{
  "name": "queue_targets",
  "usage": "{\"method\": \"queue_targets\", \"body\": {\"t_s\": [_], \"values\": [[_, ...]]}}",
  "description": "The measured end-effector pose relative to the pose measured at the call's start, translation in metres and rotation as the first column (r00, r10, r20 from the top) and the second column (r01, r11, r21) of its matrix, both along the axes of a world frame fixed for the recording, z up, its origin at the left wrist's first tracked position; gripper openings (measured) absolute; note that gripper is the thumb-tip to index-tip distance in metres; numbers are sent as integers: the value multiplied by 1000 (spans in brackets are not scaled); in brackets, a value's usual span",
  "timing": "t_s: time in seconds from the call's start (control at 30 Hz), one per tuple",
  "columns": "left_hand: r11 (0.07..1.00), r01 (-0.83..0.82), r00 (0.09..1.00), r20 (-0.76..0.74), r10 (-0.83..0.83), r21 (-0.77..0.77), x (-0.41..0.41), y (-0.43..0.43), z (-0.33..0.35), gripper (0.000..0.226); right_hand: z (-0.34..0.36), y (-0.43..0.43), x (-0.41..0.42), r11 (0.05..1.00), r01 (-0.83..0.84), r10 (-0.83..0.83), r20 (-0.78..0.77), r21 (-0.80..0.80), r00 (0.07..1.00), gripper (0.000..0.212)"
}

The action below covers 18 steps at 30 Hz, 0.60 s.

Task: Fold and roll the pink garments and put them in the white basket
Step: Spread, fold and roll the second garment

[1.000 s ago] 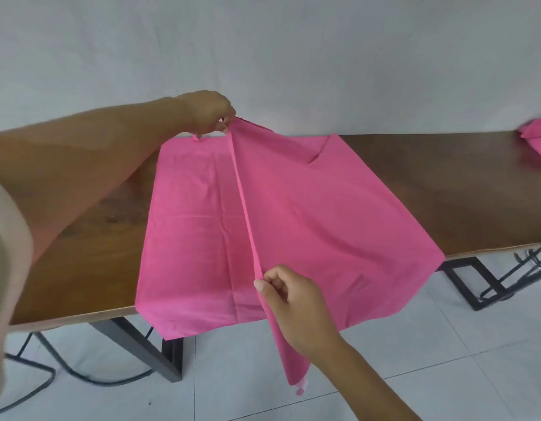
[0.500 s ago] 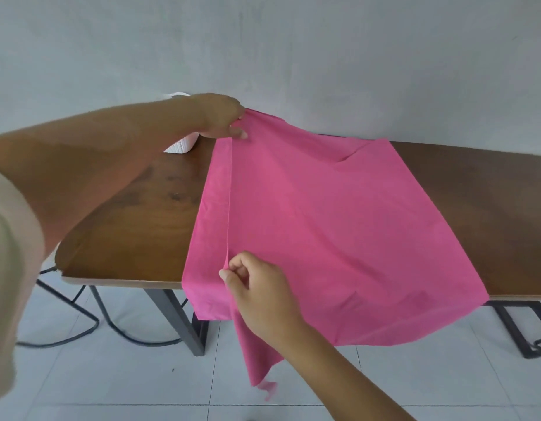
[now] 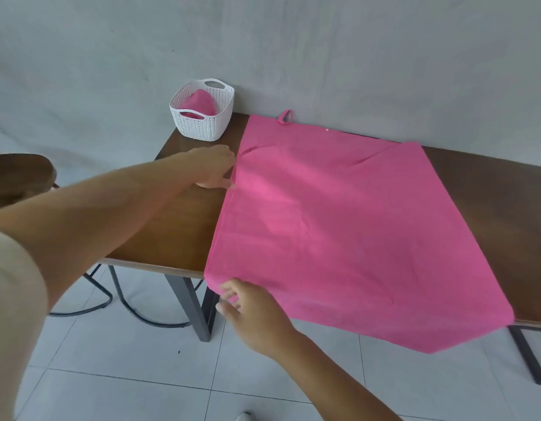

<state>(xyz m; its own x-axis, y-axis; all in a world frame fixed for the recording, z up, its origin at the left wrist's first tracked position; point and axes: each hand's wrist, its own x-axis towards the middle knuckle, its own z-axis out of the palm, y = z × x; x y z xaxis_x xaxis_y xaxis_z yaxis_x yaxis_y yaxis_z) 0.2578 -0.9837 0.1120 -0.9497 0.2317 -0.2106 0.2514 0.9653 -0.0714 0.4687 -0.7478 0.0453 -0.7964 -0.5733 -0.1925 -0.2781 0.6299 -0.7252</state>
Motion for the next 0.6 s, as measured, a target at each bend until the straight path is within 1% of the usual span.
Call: {"method": "queue_targets", "body": {"t_s": [0.03, 0.1, 0.27, 0.43, 0.6], "values": [[1000, 8, 1000, 18, -7, -21, 5, 0, -4, 77, -1, 5, -2, 1000, 7, -7, -1, 13, 1000, 33], [1000, 10, 998, 61, -11, 12, 20, 2, -12, 73, -3, 15, -7, 999, 20, -20, -8, 29, 1000, 32], [998, -20, 997, 79, 16, 52, 37, -3, -45, 79, -1, 40, -19, 996, 63, -61, -27, 69, 998, 29], [992, -19, 999, 51, 13, 123, 40, -3, -56, 77, 7, 61, -31, 990, 121, -117, -52, 74, 992, 27], [984, -11, 999, 42, 4, 176, 25, 8, -54, 77, 17, 85, -49, 984, 162, -155, -97, 69, 983, 26]]}}
